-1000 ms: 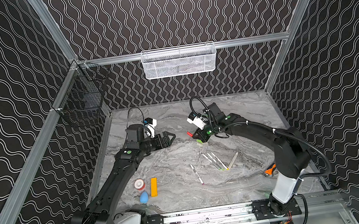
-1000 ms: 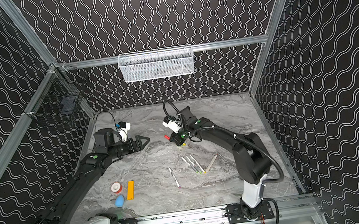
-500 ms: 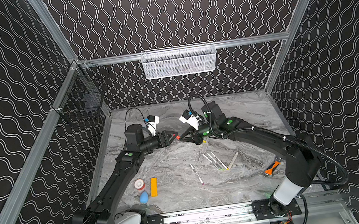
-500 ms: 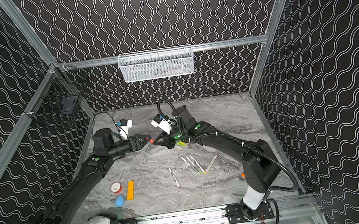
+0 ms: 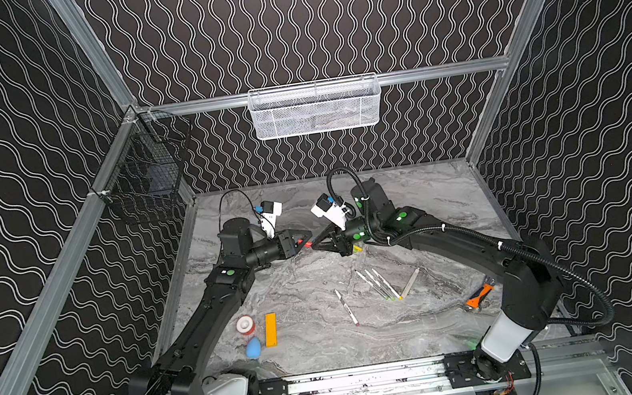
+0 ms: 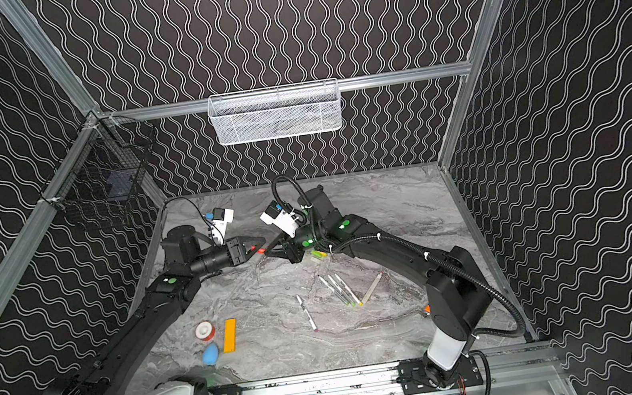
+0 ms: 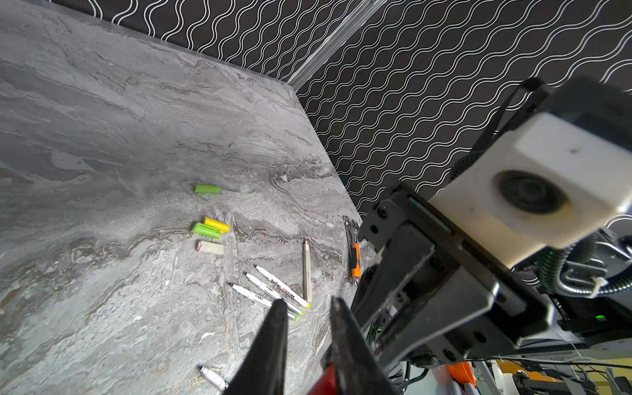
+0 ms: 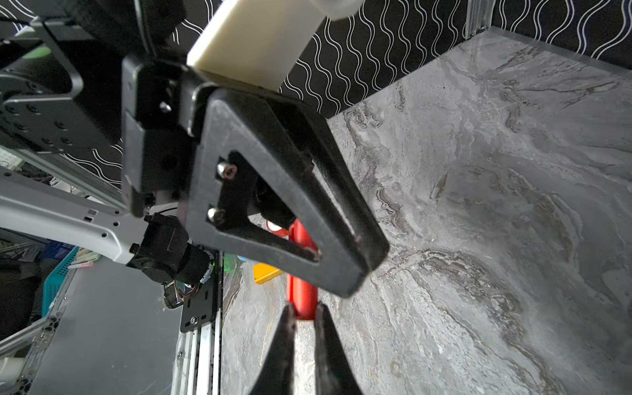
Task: Insert the pens into the pen caps
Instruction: 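Pass the red cap from the right gripper into the left gripper, then lower the right gripper and grasp a white marker near the robot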
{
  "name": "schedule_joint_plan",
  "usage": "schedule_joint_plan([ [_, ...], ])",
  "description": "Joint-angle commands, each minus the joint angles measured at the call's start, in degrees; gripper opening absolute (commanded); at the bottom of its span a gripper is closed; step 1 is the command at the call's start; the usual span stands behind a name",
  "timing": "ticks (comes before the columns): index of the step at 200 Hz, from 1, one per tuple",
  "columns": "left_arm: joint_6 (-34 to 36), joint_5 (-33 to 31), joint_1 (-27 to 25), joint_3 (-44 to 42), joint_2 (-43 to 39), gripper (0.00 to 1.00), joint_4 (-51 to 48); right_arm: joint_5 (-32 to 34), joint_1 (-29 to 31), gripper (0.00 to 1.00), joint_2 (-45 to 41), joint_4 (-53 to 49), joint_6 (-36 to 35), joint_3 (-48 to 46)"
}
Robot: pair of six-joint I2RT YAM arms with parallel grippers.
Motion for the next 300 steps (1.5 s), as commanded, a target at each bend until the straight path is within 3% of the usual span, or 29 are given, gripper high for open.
schedule_joint_plan([
  [1, -0.54, -0.34, 0.04, 0.00, 0.04, 0.20, 1.65, -0.53, 0.38, 0.12, 0.17, 2.40, 0.69, 0.29],
  [44, -1.27, 0.21, 0.05, -0.18, 0.41, 0.04, 2.87, 0.43, 0.61, 0.12, 0.71, 2.60, 1.67, 0.07],
  [61, -1.18, 0.32, 0.01, -0.18, 0.30, 0.02, 2.66, 0.65, 0.69, 0.13, 1.00, 2.52, 2.04, -0.11],
  [78, -0.31, -0.37, 0.05, 0.08, 0.01, 0.01, 1.14, 1.08, 0.78, 0.21, 0.98, 2.52, 2.69, -0.40],
  [109, 8.29, -13.17, 0.16, 4.73, -2.03, 0.00, -17.22, 3.85, 0.90, 0.45, -0.20, 1.76, 5.67, -4.04],
  [143, 16.80, -21.73, 0.47, 11.42, -1.00, 0.00, -34.30, 12.84, 2.67, 0.53, -0.85, -2.28, 10.54, -9.38],
  [169, 21.48, -23.47, 0.78, 12.89, -1.40, 0.00, -40.09, 24.45, 5.99, 0.54, 0.74, -9.82, 13.48, -9.95],
  [194, 21.80, -23.96, 0.88, 12.62, -2.04, 0.00, -40.02, 32.17, 9.04, 0.52, 2.64, -15.42, 16.30, -11.03],
  [300, 21.67, -22.73, 1.26, 11.24, -1.98, 0.00, -37.70, 39.37, 16.85, 0.44, 7.09, -20.66, 23.31, -14.10],
])
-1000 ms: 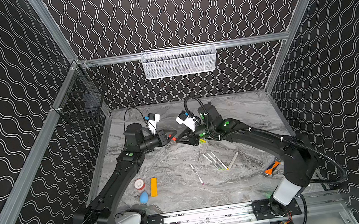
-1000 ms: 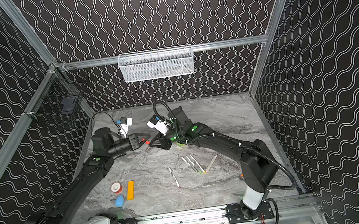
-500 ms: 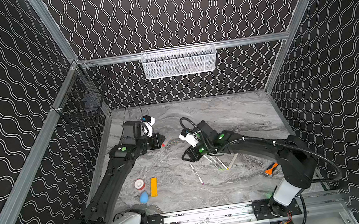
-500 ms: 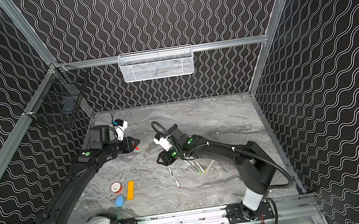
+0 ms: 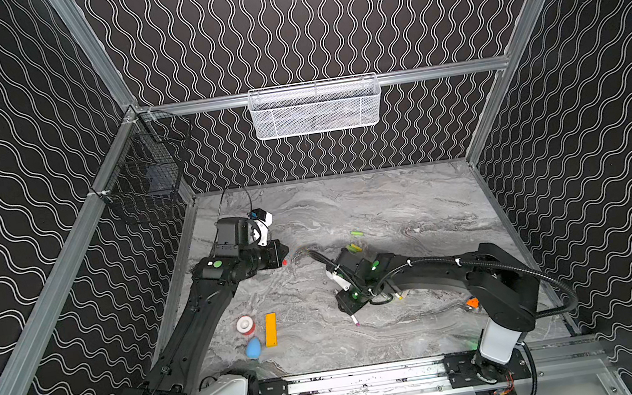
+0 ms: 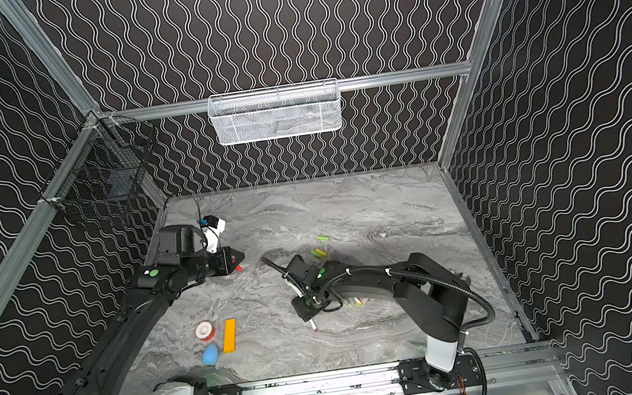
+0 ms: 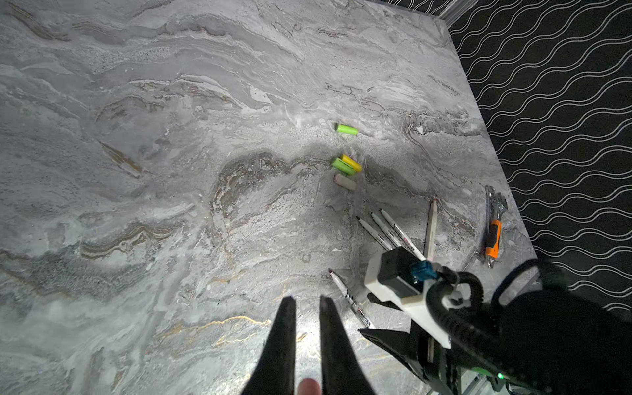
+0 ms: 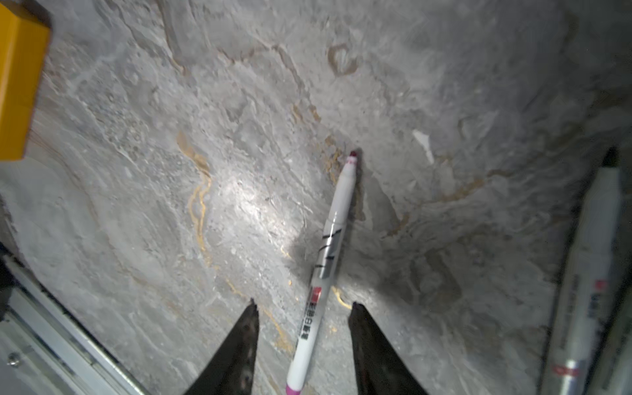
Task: Insert the pens into the pen caps
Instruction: 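Lower the right gripper and grasp a white marker near the robot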
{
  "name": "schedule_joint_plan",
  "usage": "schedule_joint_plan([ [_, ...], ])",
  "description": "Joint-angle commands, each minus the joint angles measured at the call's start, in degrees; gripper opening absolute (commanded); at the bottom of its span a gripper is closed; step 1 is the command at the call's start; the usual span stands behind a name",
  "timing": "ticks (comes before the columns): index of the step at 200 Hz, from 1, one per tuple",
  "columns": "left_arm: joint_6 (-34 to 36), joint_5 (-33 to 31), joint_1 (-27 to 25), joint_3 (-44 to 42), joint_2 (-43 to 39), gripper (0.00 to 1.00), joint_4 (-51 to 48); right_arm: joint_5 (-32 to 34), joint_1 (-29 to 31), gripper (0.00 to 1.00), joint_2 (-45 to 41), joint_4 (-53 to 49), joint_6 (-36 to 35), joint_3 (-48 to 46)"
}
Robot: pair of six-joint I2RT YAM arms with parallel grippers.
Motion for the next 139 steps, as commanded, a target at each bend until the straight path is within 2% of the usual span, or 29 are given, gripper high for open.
schedule_joint_plan([
  [1, 1.49, 0.07, 0.24, -0.14, -0.06, 0.00, 1.28, 2.95, 1.01, 0.44, 1.31, -2.74, 2.75, 0.51],
  [74, 1.58, -0.51, 0.54, -0.69, -0.94, 0.00, 1.07, 6.29, 3.05, 0.25, 5.63, -6.63, 3.31, 3.38],
  [94, 1.49, 0.06, 0.54, -0.89, -1.23, 0.00, 1.04, 6.26, 3.08, 0.17, 6.48, -7.24, 3.43, 3.88],
  [139, 1.82, -0.28, 0.71, -1.07, -2.09, 0.00, 0.27, 5.42, 2.82, 0.08, 7.74, -5.65, 1.62, 4.61],
])
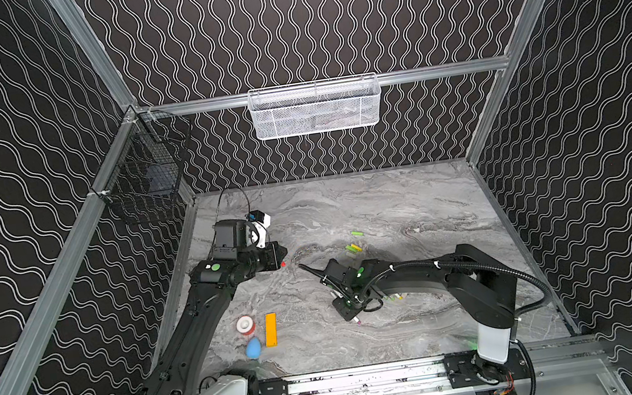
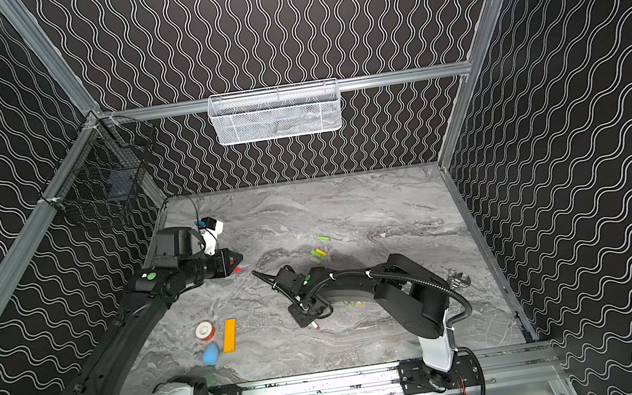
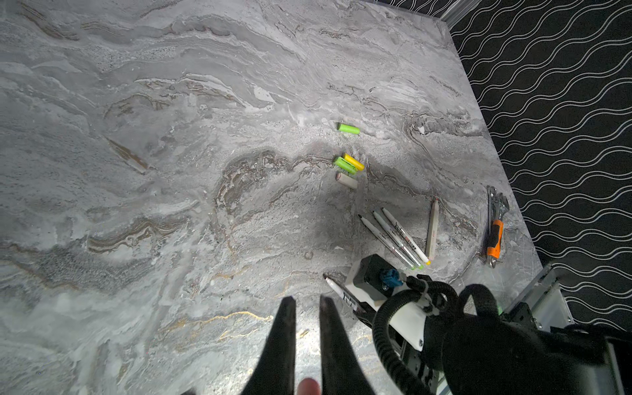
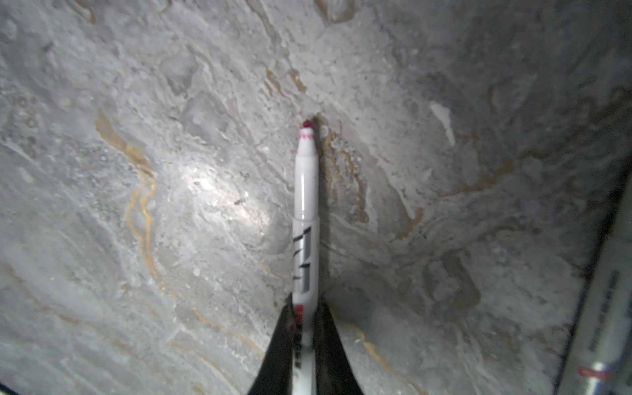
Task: Insert the pens into the pen caps
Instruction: 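Lower the right gripper and grasp a white marker near the robot, then lift the white marker with the right gripper toward the left gripper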
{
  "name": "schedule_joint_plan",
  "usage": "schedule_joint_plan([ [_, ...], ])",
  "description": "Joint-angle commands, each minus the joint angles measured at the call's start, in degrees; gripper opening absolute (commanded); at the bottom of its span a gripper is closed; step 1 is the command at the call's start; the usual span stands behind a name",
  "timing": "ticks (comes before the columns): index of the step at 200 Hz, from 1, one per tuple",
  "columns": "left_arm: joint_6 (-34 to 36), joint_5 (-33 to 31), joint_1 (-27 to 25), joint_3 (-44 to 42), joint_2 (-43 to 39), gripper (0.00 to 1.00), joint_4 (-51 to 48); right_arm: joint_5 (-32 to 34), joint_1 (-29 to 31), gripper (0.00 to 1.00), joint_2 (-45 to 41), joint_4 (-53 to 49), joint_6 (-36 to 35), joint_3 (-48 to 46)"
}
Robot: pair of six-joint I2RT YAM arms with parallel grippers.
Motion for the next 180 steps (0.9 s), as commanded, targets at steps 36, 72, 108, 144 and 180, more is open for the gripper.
schedule_joint_plan([
  [36, 1.39, 6.90, 0.43, -1.72, -1.64, 0.00, 3.95, -5.80, -1.11, 0.04, -4.78, 7.18, -6.45, -3.63],
  [72, 0.54, 15.88, 0.41, -2.88, -1.66, 0.00, 8.06, -10.63, -2.28, 0.04, -13.65, 14.94, -12.98, -8.96],
  [108, -2.56, 24.37, 0.36, -4.51, -1.16, 0.00, 14.10, -18.11, -2.63, 0.04, -20.95, 22.01, -16.16, -13.72],
  [144, -4.95, 31.42, 0.38, -6.61, -2.14, 0.00, 20.09, -24.58, -3.72, 0.04, -26.76, 30.99, -14.43, -17.52],
  [180, -8.25, 38.08, -0.63, -8.73, -2.59, 0.00, 26.39, -29.02, -5.20, 0.04, -31.44, 38.48, -12.71, -21.45],
])
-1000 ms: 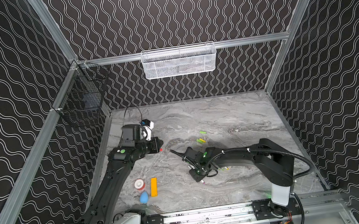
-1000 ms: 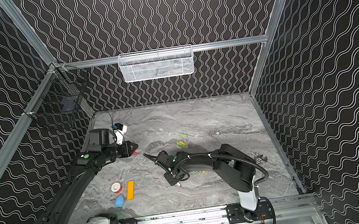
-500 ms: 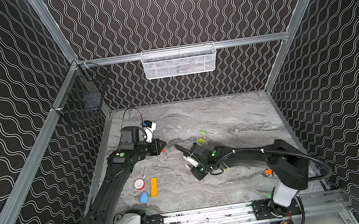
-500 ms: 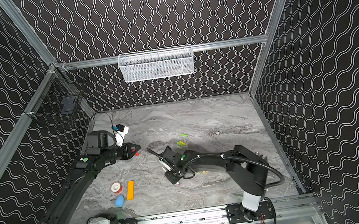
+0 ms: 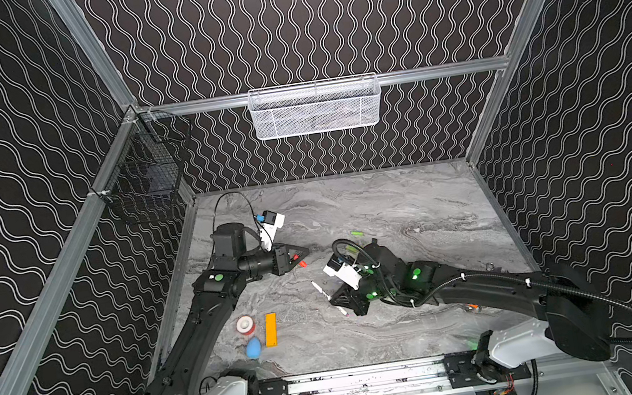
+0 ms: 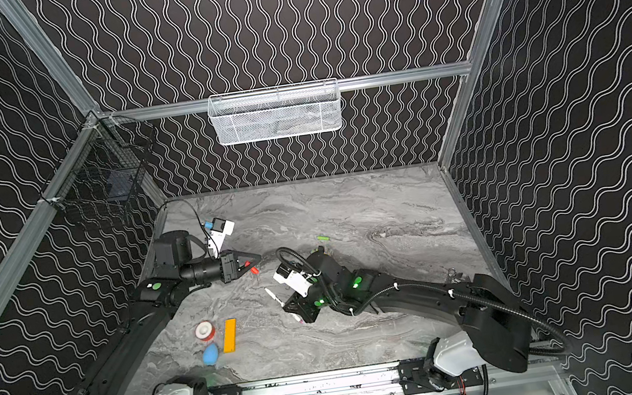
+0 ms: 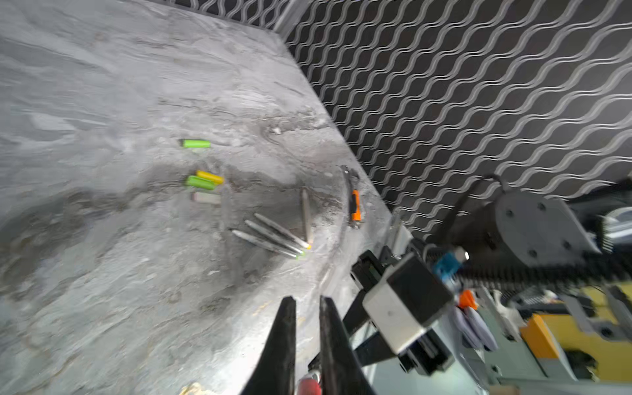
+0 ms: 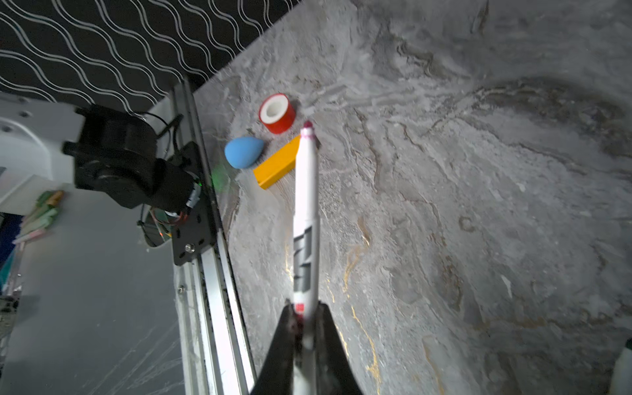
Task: Insert the pens into the pen caps
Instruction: 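Lift the white marker with the right gripper toward the left gripper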
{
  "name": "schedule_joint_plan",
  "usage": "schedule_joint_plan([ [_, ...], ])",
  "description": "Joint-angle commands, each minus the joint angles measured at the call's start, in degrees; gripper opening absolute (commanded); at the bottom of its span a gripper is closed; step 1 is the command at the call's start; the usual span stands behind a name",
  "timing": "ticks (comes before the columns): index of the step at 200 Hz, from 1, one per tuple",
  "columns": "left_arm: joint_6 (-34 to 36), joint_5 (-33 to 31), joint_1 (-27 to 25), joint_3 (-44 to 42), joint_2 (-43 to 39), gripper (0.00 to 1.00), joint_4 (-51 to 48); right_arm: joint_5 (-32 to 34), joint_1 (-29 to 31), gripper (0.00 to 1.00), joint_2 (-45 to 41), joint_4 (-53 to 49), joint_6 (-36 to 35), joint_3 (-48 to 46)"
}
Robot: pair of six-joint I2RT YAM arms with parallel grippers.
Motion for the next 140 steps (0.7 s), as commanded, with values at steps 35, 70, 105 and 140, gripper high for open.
schedule_joint_plan([
  [35, -6.60, 12.23, -2.38, -1.60, 0.17, 0.00, 13.52, -6.84, -1.93, 0.04, -5.74, 10.77, 0.04, -4.36],
  [70, -6.59, 13.99, -3.39, -1.21, 1.12, 0.00, 13.43, -8.26, -2.96, 0.04, -8.08, 10.68, -1.28, -6.04],
  [105, -4.79, 13.92, -3.73, -0.35, 1.40, 0.00, 11.05, -9.37, -4.48, 0.04, -9.80, 10.18, -2.16, -7.64],
  [140, -4.41, 13.80, -4.06, -0.08, 1.70, 0.00, 10.42, -9.96, -4.84, 0.04, -10.45, 9.36, -3.06, -7.16],
])
